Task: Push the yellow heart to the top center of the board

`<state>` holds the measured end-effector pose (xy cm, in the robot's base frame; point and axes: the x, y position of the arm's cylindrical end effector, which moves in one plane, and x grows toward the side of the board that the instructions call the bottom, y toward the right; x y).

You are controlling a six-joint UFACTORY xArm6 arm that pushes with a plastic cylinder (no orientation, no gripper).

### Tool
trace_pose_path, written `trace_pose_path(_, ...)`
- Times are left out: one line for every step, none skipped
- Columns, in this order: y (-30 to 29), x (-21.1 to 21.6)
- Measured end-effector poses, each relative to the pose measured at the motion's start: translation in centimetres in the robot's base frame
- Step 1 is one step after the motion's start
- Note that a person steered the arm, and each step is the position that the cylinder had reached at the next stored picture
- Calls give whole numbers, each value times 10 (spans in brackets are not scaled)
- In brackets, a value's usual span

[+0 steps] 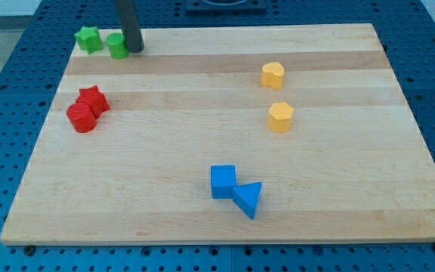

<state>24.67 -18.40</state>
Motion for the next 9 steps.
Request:
trace_pose_path(-19, -5)
trace_pose_path(-19, -6)
trace_pose_path(41, 13)
trace_pose_path(95, 56)
trace_pose_path(99, 75)
trace_pose_path(97, 75)
trace_pose_path(84, 75)
trace_pose_path(52, 74)
trace_pose_path(37, 76)
